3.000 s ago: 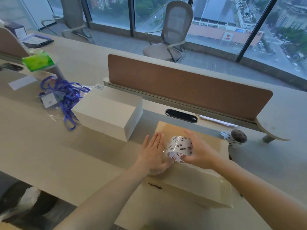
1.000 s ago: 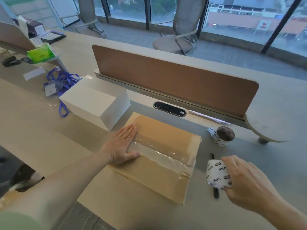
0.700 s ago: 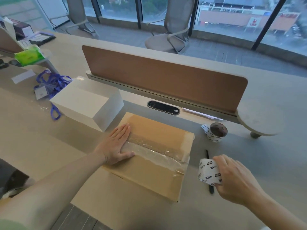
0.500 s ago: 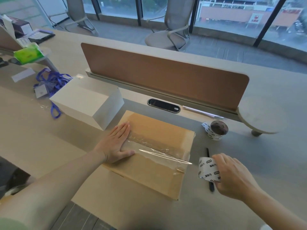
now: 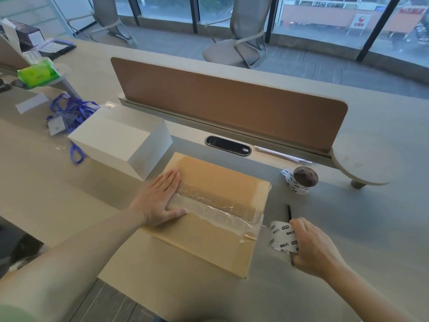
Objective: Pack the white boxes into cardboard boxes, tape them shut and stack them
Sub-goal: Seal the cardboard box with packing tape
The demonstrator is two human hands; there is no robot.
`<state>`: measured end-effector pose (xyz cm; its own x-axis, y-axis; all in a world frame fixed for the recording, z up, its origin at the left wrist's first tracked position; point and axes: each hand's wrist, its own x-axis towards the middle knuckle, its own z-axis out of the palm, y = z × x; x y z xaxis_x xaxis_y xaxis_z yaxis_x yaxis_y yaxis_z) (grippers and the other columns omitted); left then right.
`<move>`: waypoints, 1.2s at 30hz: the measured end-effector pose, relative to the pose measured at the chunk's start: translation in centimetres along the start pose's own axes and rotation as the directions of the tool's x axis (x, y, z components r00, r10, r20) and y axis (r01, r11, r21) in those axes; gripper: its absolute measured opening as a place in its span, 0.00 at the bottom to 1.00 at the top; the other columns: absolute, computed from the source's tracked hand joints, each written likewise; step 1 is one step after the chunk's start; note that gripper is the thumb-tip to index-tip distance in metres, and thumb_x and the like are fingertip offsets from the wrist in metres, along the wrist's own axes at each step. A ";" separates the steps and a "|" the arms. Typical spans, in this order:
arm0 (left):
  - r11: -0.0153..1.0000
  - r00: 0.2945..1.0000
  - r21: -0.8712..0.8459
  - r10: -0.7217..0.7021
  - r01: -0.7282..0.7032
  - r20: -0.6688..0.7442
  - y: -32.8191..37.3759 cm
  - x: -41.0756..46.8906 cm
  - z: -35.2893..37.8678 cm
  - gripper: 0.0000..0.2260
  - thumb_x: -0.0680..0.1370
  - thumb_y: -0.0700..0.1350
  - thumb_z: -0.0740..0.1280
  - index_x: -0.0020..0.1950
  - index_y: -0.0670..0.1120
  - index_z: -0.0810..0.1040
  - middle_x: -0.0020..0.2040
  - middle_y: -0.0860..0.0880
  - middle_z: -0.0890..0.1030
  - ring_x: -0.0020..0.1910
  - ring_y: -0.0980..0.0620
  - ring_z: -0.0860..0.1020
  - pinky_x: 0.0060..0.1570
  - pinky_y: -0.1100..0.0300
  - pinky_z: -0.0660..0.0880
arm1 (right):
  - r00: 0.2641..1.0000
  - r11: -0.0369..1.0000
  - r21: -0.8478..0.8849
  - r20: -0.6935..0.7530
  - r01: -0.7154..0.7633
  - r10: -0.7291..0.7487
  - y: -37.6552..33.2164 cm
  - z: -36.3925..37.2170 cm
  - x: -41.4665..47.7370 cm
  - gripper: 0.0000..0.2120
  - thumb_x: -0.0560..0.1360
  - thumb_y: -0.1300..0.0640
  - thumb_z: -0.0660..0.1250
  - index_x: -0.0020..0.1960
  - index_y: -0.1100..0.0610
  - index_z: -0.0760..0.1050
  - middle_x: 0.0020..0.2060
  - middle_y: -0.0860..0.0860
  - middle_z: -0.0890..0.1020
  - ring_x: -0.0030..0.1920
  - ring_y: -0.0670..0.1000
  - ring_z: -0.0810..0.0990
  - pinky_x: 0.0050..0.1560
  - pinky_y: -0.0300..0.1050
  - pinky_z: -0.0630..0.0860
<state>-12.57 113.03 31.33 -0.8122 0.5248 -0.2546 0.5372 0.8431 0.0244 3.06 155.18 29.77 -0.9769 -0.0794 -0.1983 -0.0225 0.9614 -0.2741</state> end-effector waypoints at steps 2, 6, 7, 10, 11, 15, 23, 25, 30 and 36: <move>1.000 1.000 0.010 0.007 -0.006 -0.007 0.0 0.1 0.1 0.50 0.70 0.79 0.38 0.80 0.45 0.35 0.80 0.48 0.35 0.79 0.53 0.33 0.76 0.58 0.32 | 0.999 1.000 0.013 0.024 -0.022 0.022 -0.3 0.6 0.2 0.21 0.65 0.53 0.70 0.56 0.52 0.69 0.46 0.46 0.72 0.45 0.50 0.74 0.42 0.40 0.66; 1.000 1.000 0.012 0.000 0.000 -0.005 0.4 0.1 -0.3 0.50 0.69 0.79 0.36 0.80 0.45 0.35 0.80 0.49 0.33 0.78 0.53 0.32 0.76 0.57 0.32 | 0.997 0.997 0.046 0.043 -0.064 0.062 -0.7 1.8 0.6 0.19 0.67 0.53 0.68 0.55 0.52 0.67 0.44 0.44 0.67 0.43 0.48 0.68 0.41 0.39 0.66; 1.000 1.000 0.007 -0.001 0.001 -0.009 0.7 0.0 -0.4 0.50 0.69 0.79 0.36 0.79 0.45 0.34 0.79 0.49 0.32 0.78 0.53 0.31 0.76 0.57 0.31 | 0.997 0.996 0.057 0.043 -0.069 0.067 -0.8 2.2 0.7 0.19 0.67 0.53 0.69 0.54 0.52 0.67 0.44 0.44 0.66 0.43 0.48 0.68 0.41 0.39 0.66; 0.999 0.995 0.014 0.043 -0.042 -0.086 2.0 0.6 -1.0 0.47 0.75 0.75 0.42 0.81 0.41 0.40 0.80 0.45 0.37 0.80 0.48 0.36 0.77 0.52 0.36 | 0.997 0.994 0.082 0.043 -0.073 0.070 -1.0 3.1 0.9 0.19 0.67 0.52 0.69 0.55 0.51 0.66 0.45 0.44 0.66 0.44 0.47 0.68 0.41 0.38 0.66; 0.998 0.990 0.014 0.069 -0.067 -0.123 2.5 1.4 -1.3 0.46 0.76 0.74 0.43 0.81 0.39 0.44 0.81 0.43 0.41 0.81 0.46 0.41 0.77 0.51 0.38 | 0.997 0.993 0.088 0.044 -0.074 0.070 -1.0 3.3 1.0 0.19 0.68 0.51 0.69 0.55 0.51 0.65 0.45 0.44 0.66 0.44 0.47 0.68 0.41 0.38 0.66; 0.995 0.992 -0.064 0.069 -0.076 -0.110 4.6 5.4 -2.1 0.47 0.73 0.76 0.35 0.80 0.43 0.38 0.80 0.46 0.35 0.80 0.48 0.36 0.78 0.50 0.37 | 0.996 0.991 0.111 0.037 -0.080 0.077 -0.9 3.7 1.4 0.19 0.68 0.52 0.69 0.55 0.51 0.65 0.45 0.43 0.65 0.43 0.47 0.68 0.40 0.38 0.64; 0.999 0.992 -0.017 0.031 -0.033 -0.124 5.3 6.7 -0.2 0.41 0.76 0.72 0.35 0.82 0.47 0.40 0.82 0.49 0.37 0.80 0.52 0.37 0.78 0.48 0.41 | 0.994 0.964 0.253 -0.046 -0.085 0.100 -0.7 5.9 1.3 0.22 0.61 0.58 0.73 0.52 0.55 0.69 0.43 0.42 0.64 0.39 0.46 0.67 0.33 0.38 0.64; 0.999 0.992 -0.016 0.034 -0.036 -0.122 5.1 6.9 -0.2 0.40 0.77 0.71 0.36 0.82 0.48 0.40 0.82 0.50 0.38 0.80 0.52 0.37 0.78 0.48 0.41 | 0.991 0.955 0.280 -0.053 -0.102 0.121 -0.9 6.3 1.3 0.22 0.61 0.61 0.73 0.52 0.56 0.69 0.44 0.43 0.65 0.39 0.46 0.67 0.33 0.38 0.65; 1.000 0.991 -0.016 0.014 -0.016 -0.133 5.3 6.9 -0.3 0.38 0.79 0.69 0.42 0.82 0.50 0.43 0.82 0.52 0.40 0.80 0.53 0.39 0.77 0.52 0.36 | 0.982 0.928 0.338 -0.043 -0.157 0.182 -1.4 6.7 1.3 0.22 0.63 0.64 0.71 0.56 0.59 0.70 0.46 0.45 0.66 0.43 0.48 0.69 0.33 0.34 0.63; 0.963 0.963 -0.267 -0.041 -0.033 -0.268 4.1 6.0 -1.4 0.35 0.79 0.65 0.48 0.81 0.45 0.57 0.82 0.50 0.54 0.81 0.52 0.49 0.78 0.58 0.40 | 0.985 0.932 0.324 -0.009 -0.163 0.175 -1.3 5.9 1.2 0.20 0.67 0.58 0.69 0.56 0.54 0.67 0.48 0.43 0.66 0.41 0.48 0.71 0.33 0.41 0.67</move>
<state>-15.56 119.79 31.30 -0.8648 0.5020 0.0128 0.4836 0.8258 0.2902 3.21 152.25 24.37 -0.9676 0.0922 -0.2350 0.2067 0.8238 -0.5279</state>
